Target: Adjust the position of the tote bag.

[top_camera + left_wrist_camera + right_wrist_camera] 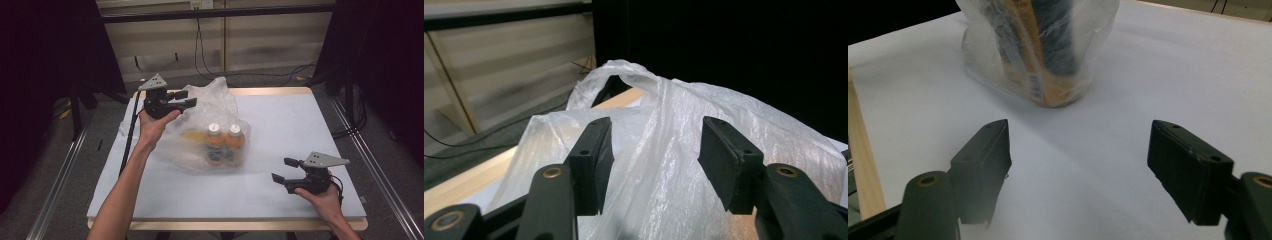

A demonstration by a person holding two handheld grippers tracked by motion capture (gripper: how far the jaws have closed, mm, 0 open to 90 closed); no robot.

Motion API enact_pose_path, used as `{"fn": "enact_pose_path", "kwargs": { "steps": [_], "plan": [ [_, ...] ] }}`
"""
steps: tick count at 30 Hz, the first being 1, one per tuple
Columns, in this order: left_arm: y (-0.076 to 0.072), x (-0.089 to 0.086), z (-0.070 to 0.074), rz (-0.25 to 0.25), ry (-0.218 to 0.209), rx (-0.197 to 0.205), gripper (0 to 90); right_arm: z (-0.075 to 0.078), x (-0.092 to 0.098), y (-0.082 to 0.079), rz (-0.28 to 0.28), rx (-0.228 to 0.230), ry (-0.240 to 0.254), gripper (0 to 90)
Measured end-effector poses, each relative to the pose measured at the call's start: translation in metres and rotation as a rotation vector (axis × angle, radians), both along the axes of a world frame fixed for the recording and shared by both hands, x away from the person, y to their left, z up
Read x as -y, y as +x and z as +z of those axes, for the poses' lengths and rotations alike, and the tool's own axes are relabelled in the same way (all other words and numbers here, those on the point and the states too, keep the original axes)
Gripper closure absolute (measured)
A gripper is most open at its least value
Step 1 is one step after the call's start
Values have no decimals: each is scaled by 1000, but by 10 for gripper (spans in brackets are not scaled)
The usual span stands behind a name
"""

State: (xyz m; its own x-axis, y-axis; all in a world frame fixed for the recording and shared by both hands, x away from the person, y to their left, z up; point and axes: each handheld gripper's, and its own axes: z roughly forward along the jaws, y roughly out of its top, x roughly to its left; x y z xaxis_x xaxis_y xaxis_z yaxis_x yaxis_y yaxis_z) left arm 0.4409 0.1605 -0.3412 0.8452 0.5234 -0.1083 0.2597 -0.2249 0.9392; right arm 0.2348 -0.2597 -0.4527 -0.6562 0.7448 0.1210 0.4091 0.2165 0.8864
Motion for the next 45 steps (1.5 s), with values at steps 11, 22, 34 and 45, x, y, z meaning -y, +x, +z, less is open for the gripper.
{"fn": "enact_pose_path", "kwargs": {
  "steps": [11,22,34,45],
  "plan": [
    [6,8,-10,-27,51,-48,680,-1,-1,1,0,-15,-6,248],
    [-9,8,3,-89,3,-10,900,6,3,2,-18,0,17,248],
    [-31,13,23,-138,-59,57,900,35,-7,12,4,38,54,272],
    [-50,27,31,-209,-66,110,900,83,-26,44,47,113,79,254]
  ]
}}
